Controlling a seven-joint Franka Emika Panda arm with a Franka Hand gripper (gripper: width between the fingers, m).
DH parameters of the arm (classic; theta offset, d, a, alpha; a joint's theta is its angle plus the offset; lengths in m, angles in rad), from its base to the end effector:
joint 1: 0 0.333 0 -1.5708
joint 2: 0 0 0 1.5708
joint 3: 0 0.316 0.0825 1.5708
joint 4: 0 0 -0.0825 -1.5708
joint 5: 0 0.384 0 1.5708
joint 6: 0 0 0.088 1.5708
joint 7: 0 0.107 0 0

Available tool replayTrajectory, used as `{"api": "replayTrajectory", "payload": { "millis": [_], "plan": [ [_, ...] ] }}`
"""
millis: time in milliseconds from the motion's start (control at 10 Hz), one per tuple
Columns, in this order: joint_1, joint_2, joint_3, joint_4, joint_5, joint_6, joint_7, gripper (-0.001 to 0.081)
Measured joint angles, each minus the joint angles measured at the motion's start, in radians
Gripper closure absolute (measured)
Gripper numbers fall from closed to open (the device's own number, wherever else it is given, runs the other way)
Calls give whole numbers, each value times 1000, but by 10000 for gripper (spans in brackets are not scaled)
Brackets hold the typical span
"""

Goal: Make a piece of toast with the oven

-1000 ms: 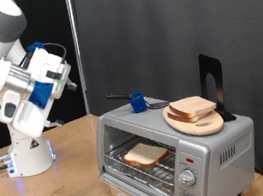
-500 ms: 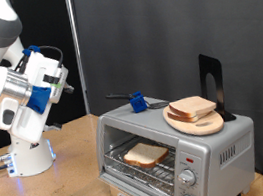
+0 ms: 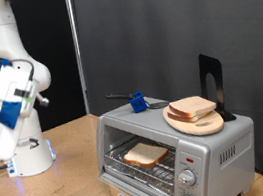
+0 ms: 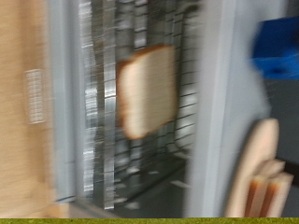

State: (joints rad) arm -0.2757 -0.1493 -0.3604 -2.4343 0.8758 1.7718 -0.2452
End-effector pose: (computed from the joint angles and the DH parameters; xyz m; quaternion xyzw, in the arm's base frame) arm 0.3807 -0.1972 0.3553 -0.8133 0.3459 0.0453 0.4657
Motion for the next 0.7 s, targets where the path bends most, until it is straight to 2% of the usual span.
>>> {"api": "replayTrajectory", "payload": {
  "millis": [200,400,700],
  "plan": [
    [1,73,6,-1,4,85,-62,-2],
    [4,152,13,-1,8,132,-113,-2],
    [6,268,39,-8,60,234,-217,-2]
  ]
}}
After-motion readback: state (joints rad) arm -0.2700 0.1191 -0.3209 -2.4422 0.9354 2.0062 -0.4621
